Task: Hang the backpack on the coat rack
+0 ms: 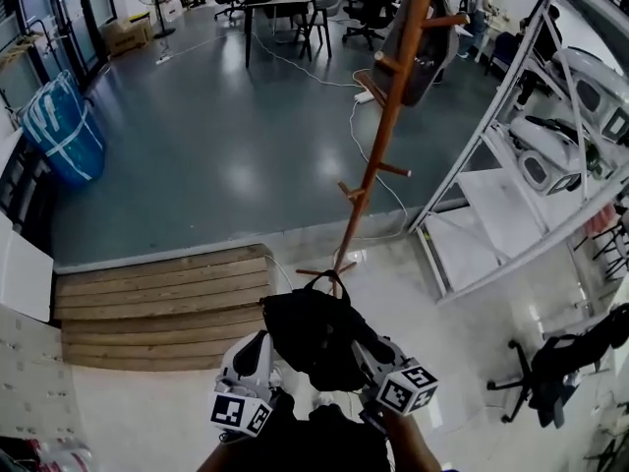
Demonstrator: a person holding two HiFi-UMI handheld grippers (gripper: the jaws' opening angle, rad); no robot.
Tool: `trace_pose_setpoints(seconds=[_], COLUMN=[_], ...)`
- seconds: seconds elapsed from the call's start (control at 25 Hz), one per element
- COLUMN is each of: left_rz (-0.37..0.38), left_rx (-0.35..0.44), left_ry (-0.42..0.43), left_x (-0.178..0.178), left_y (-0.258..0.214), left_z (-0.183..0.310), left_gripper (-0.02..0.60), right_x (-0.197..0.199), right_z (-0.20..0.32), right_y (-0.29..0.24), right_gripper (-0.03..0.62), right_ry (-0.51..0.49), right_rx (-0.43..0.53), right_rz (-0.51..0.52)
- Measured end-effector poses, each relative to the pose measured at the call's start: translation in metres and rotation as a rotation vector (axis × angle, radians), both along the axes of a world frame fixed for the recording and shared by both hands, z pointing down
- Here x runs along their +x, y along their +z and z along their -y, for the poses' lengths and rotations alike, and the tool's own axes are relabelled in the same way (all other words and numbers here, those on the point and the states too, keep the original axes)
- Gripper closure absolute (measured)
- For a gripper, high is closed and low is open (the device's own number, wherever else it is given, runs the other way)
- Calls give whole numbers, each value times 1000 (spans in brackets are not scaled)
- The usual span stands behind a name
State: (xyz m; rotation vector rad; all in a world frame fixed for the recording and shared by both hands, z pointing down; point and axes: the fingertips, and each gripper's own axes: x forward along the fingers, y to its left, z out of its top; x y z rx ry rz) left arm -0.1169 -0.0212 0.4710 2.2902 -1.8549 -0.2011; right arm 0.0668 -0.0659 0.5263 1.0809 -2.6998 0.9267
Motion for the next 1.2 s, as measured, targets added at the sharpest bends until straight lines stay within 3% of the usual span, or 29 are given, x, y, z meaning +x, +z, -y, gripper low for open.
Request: trace_pose_setpoints(seconds=[0.48, 0.8, 1.2], left_rz=[-10, -15, -1], left_rx=[7, 0, 2], left_ry=[211, 270, 297], left_x=[-61, -63, -52], left_y=[4, 5, 3], left_z=[58, 92, 142], left_gripper=[561, 561, 561], right_x=[-45, -49, -56], right_z=[27, 58, 112], right_y=[-1, -2, 9], right_gripper=[536, 536, 536], right_ry=[185, 259, 242], right_rx=[-7, -32, -18], right_rz=[62, 111, 79])
